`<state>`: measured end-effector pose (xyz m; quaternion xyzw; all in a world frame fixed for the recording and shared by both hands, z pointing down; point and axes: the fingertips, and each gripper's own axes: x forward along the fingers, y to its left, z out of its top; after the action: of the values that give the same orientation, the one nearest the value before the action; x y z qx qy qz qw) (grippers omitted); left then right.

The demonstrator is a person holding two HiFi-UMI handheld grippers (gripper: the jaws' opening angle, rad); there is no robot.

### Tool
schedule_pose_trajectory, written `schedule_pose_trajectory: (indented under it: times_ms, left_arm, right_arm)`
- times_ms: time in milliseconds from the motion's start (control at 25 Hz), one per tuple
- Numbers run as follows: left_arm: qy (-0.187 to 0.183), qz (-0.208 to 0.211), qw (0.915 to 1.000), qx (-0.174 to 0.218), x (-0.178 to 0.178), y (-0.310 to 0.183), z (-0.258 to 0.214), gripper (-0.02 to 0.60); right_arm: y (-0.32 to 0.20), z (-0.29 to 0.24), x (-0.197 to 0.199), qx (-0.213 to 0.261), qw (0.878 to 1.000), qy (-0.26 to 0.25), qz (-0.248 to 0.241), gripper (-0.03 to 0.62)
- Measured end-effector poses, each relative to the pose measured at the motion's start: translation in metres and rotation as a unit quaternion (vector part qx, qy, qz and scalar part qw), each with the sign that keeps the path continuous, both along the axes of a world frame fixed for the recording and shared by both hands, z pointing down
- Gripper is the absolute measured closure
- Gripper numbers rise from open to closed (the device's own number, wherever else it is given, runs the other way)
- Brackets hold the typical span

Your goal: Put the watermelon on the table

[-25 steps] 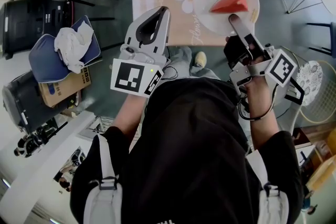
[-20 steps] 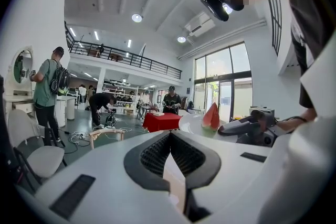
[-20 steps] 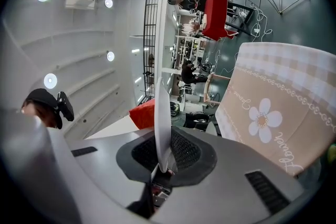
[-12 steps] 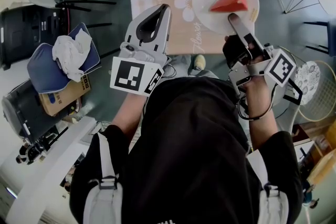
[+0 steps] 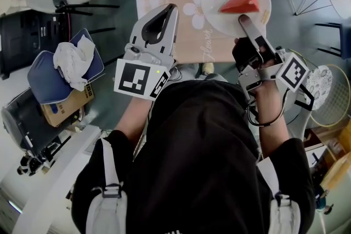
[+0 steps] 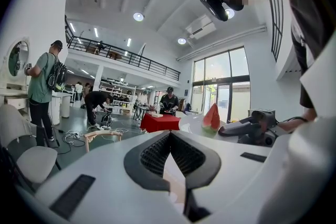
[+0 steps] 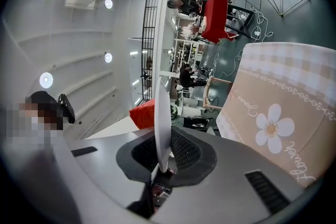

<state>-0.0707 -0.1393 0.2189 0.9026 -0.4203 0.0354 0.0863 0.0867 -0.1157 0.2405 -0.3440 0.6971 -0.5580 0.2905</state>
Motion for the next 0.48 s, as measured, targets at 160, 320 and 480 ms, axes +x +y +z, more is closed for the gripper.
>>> schedule_pose_trajectory:
  times_ms: [160, 320, 480]
  left_arm:
    - [0.005, 0.006, 1.0, -0.001, -0.005, -0.01, 0.002, 0.574]
    - [0.01, 0.014, 0.9999, -0.003, -0.009, -0.021, 0.004, 0.574]
    - [0.016, 0.025, 0.9995, -0.002, -0.013, -0.031, 0.005, 0.574]
  right_arm:
    - [-0.009, -0.002, -0.005, 0.002, 1.0, 0.004, 0.006, 0.563]
    - [-0.018, 0.0, -0.01, 0.0, 1.0, 0.008, 0.015, 0.563]
    - [-0.026, -0.001, -0.015, 0.0, 1.0, 0.011, 0.024, 0.563]
